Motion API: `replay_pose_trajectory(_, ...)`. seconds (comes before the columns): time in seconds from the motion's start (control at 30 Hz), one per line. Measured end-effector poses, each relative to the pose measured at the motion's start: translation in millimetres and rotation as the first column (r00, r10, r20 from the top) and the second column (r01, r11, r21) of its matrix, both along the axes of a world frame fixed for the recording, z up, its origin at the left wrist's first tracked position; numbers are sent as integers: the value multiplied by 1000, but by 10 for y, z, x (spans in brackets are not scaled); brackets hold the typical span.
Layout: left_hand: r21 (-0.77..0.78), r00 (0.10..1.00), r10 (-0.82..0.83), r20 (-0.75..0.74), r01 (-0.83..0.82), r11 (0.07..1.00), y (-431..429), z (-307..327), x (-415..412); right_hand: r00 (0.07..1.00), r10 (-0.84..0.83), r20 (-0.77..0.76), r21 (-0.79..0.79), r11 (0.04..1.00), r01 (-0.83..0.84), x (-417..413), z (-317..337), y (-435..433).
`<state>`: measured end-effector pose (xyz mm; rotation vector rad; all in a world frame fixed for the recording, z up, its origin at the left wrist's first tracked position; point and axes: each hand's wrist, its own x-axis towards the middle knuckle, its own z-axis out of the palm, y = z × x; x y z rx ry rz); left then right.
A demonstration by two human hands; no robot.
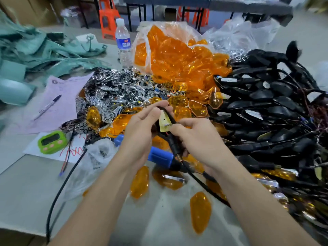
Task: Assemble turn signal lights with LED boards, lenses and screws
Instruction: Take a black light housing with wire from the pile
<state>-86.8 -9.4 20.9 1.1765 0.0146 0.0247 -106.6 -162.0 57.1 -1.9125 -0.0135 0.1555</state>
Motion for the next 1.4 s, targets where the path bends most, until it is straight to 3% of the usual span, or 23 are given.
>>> replay_pose_trajectory(0.07,-79,997,-73,-6,73,994,82,-34,-60,999,-27,-40,48,998,29,-52,-88,130)
replay_pose_trajectory(0.17,-11,986,-164,-28,164,986,207,-89,-91,993,-97,-72,97,990,104,-135,-256,277)
replay_pose_trajectory(0.27,-37,988,-145,-63,142,989,273,-157,-85,951,-246,189,-50,964,260,-185,-396,345)
replay_pose_trajectory(0.4,-159,987,-143,-80,129,979,286,-238,-88,930,-163,329,-218,945,242,-164,-383,419)
replay_pose_trajectory(0.57,-312,985,-173,9,167,935,341,-302,-86,963,-99,251,-101,987,128,-98,-288,432)
replay_pose_trajectory(0.7,-379,986,-166,27,164,911,342,-330,-98,957,-140,255,-74,984,164,-106,-338,440)
replay_pose_trajectory(0.87,-360,983,-182,36,183,915,319,-319,-116,970,-114,216,-9,993,119,-122,-310,421)
replay_pose_trajectory(1.13,-449,977,-209,34,202,870,231,-259,-104,995,-103,-5,418,903,96,-15,-293,255)
replay_pose_trajectory(1.3,-514,969,-246,29,225,828,196,-244,-116,947,-314,72,311,909,277,2,-312,276)
replay_pose_trajectory(1.4,-551,968,-245,55,234,801,198,-210,-95,971,-237,-35,354,906,234,28,-276,307)
